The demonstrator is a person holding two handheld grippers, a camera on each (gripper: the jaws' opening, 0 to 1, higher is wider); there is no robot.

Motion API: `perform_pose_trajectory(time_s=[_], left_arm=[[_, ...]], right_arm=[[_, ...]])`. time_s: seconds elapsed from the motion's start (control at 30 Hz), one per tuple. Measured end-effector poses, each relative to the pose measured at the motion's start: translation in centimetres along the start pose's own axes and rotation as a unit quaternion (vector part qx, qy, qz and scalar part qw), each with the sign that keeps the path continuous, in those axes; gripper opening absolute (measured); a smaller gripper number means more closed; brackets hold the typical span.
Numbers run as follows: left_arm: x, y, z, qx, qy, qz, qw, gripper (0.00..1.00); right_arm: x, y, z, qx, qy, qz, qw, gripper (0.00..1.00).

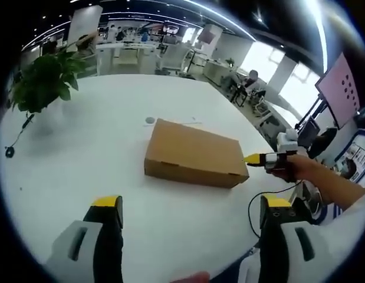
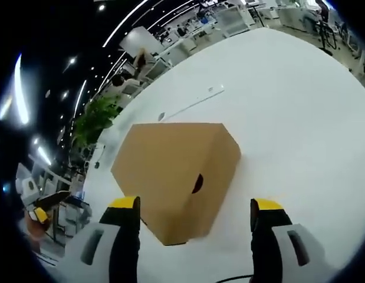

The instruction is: Operate the shoe box by opening the lid, removing the specified soft item, and placing it in the target area until the item is outside and the box remains undamaged.

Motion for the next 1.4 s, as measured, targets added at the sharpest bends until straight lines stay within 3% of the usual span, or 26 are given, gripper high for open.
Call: perform_pose_trajectory(time_s=[1.4], left_arm=[[-0.9, -0.5, -1.0, -0.002, 0.01, 0.024, 0.9996, 0.98]], right_arm=[[-2.1, 0.9, -1.4, -0.045, 0.016, 0.004, 0.9988, 0.67]])
Point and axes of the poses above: the point that each gripper's makers call its tool centre point, and the gripper's own axes: x roughly backward along the fingers, z roughly to its left, y roughly out of its top, the point moved 6 cm from there along x, roughly backward along the fingers, and after that the axes turned 4 degrees about y, right-handed, at the moved point
